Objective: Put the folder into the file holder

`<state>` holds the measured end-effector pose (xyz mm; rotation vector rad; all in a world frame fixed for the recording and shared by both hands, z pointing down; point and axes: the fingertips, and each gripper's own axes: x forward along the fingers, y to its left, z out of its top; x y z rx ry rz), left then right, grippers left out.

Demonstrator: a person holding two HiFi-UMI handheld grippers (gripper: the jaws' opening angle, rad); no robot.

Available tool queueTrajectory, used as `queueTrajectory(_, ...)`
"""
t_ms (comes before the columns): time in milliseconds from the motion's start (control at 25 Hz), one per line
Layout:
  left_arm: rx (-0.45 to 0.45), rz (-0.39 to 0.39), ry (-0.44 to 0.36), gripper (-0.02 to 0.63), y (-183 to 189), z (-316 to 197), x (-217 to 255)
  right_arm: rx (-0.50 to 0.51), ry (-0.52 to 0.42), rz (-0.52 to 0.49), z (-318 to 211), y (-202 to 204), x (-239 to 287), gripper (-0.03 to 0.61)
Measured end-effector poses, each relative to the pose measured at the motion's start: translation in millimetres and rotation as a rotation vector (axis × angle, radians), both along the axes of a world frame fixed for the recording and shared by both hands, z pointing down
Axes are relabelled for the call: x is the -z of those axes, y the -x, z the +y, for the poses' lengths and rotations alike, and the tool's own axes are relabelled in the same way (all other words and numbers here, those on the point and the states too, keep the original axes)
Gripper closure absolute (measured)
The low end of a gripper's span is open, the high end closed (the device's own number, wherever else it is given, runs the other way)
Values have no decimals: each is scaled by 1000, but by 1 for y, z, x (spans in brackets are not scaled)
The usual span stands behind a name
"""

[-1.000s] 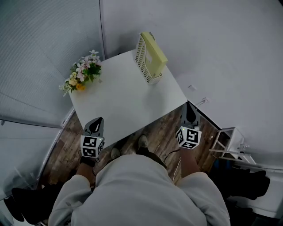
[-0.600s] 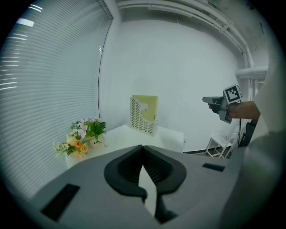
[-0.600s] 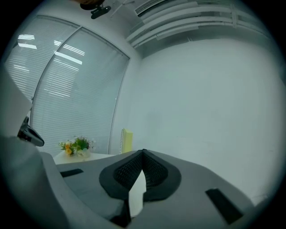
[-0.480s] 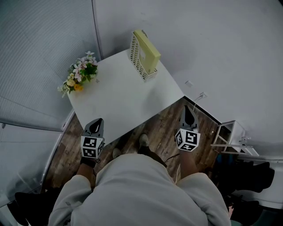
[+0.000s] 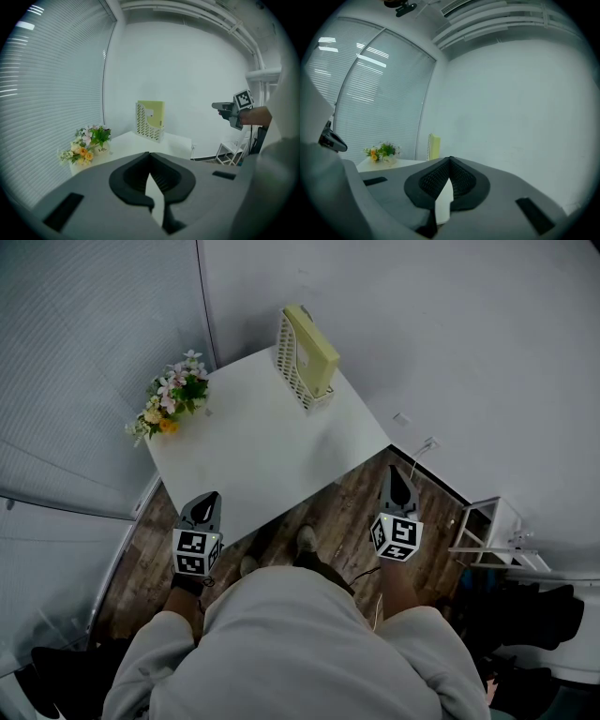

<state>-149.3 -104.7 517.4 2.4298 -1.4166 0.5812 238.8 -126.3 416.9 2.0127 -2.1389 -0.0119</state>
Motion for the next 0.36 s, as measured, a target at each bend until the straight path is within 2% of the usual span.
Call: queueTrajectory(360, 2, 0, 4, 606, -2, -1, -1, 3, 6, 1, -2, 0, -3, 568)
